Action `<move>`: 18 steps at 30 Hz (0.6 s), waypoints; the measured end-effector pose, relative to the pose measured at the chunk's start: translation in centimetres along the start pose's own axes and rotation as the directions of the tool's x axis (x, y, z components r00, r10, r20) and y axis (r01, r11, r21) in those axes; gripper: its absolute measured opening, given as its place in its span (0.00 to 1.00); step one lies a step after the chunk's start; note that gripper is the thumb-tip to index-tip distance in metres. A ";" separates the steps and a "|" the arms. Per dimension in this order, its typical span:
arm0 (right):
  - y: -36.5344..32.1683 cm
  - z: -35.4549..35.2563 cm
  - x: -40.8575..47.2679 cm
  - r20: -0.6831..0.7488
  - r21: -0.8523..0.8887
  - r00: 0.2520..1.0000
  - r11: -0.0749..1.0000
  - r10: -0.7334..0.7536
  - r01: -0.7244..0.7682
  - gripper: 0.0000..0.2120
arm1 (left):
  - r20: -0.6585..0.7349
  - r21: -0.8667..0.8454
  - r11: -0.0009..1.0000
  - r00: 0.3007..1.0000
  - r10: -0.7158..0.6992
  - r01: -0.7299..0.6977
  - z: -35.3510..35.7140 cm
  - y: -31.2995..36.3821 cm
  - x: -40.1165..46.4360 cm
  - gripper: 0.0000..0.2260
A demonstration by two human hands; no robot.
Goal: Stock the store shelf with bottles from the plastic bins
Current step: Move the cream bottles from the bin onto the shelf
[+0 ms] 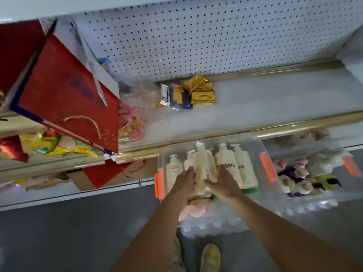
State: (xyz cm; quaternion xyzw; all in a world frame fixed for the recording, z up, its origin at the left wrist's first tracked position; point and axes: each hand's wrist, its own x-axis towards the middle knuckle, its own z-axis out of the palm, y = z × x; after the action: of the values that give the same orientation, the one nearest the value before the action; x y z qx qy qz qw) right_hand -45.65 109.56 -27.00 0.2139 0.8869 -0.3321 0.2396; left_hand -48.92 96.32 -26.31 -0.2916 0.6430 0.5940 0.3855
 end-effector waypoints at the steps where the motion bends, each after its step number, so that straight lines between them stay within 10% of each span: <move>1: -0.1 0.6 0.2 -0.007 -0.008 1.000 1.000 0.007 -0.007 0.31 | 0.016 -0.067 0.998 1.000 -0.019 0.020 0.0 -0.1 0.5 0.15; 7: 0.0 3.3 1.4 -0.024 -0.042 0.996 0.995 0.085 -0.086 0.47 | 0.049 -0.105 0.991 0.996 -0.075 0.080 -0.2 -0.7 2.0 0.22; 11: 0.1 3.2 1.8 -0.031 0.097 0.991 0.988 0.126 -0.123 0.36 | 0.041 -0.076 0.992 0.994 -0.097 0.100 -0.6 -0.5 2.2 0.16; 18: 0.7 -0.2 -0.6 0.349 0.754 0.936 0.577 0.049 -0.312 0.28 | 0.070 -0.270 0.963 0.997 0.019 0.001 -1.3 0.8 1.1 0.09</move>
State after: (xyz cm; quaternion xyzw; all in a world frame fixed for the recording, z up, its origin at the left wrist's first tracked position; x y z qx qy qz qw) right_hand -44.82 110.05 -26.86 0.3374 0.5709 -0.6948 0.2783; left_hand -50.36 95.18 -26.84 -0.3169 0.5433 0.6878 0.3625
